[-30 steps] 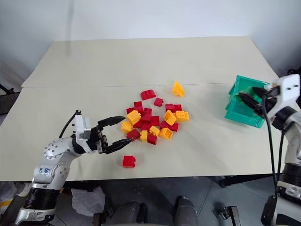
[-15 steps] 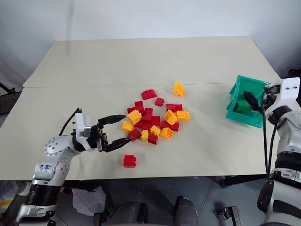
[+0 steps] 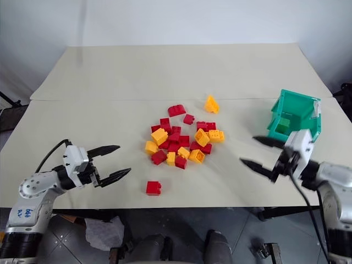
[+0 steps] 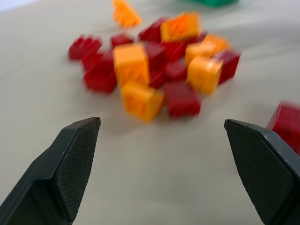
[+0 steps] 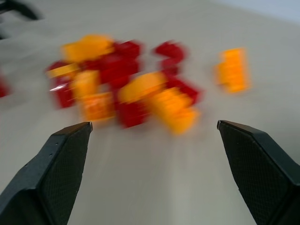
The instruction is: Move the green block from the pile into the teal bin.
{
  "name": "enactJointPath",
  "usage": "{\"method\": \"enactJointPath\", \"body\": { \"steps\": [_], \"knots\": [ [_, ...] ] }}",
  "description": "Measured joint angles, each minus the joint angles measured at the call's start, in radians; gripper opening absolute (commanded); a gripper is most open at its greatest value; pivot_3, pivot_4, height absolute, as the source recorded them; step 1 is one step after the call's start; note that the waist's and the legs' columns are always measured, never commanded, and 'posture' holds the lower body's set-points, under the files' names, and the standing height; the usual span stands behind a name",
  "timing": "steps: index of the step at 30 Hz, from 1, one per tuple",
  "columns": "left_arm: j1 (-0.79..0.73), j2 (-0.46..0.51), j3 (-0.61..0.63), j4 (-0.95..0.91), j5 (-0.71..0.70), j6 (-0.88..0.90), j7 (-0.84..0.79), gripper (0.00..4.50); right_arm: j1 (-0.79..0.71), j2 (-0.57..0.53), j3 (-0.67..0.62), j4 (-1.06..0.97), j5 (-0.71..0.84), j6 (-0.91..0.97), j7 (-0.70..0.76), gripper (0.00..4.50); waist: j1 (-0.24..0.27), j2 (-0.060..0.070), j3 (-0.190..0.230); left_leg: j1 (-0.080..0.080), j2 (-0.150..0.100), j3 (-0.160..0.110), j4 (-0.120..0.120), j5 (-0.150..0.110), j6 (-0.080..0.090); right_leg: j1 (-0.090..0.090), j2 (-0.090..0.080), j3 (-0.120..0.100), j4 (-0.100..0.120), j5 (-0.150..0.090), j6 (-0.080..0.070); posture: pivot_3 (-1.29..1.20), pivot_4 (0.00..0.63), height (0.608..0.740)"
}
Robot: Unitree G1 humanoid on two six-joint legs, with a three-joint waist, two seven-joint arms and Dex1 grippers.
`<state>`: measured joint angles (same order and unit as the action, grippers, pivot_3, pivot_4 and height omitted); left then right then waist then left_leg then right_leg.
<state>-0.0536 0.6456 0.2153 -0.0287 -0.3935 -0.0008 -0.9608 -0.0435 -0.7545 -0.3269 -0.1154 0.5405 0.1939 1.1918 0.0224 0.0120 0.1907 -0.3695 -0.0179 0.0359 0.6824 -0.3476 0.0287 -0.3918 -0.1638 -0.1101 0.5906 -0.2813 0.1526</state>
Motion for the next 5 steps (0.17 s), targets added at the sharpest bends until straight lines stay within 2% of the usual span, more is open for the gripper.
{"method": "enactJointPath", "body": {
  "steps": [5],
  "knots": [
    [0.039, 0.004, 0.021, -0.001, 0.003, -0.027, 0.000, 4.50, 0.048, 0.019, 0.008, 0.002, -0.011, -0.089, 0.028, 4.47, 0.002, 0.000, 0.000, 0.001, 0.000, -0.001, 0.000, 0.000, 0.001, 0.000, 0.000, 0.002, 0.001, 0.000, 0.000, 0.00, 0.150, 0.740]
  ]
}}
